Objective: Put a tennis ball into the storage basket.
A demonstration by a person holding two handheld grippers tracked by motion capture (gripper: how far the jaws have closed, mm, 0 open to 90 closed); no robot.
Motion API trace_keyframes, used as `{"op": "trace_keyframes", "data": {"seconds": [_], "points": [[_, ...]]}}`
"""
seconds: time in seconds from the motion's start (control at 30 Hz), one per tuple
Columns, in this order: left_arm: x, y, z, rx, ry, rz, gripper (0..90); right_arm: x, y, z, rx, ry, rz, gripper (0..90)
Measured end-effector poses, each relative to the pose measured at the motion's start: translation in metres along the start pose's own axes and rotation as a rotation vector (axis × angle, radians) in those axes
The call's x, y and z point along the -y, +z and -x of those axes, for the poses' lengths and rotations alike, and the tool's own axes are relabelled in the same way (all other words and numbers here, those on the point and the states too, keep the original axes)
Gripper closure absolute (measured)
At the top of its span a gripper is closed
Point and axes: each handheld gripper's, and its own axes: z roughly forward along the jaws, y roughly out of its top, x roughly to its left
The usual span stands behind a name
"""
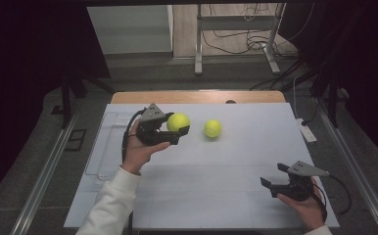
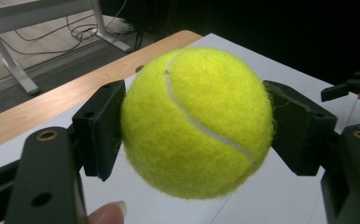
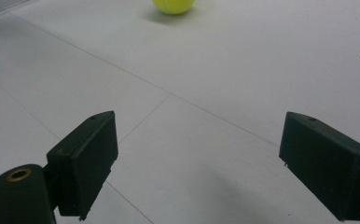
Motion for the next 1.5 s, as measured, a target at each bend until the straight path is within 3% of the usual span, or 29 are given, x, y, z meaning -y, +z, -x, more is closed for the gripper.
{"op": "trace_keyframes", "data": {"seconds": [0.43,1.5], "points": [[0.003,0.000,-0.009,-0.025,-0.018,-0.005,26.9,0.000,0.000,0.001,0.000,0.001,0.002,11.8],[0.007,-0.020,-0.032,-0.089,-0.076,0.032,26.9,0.001,0.001,0.000,0.004,-0.001,-0.002,11.8]]}}
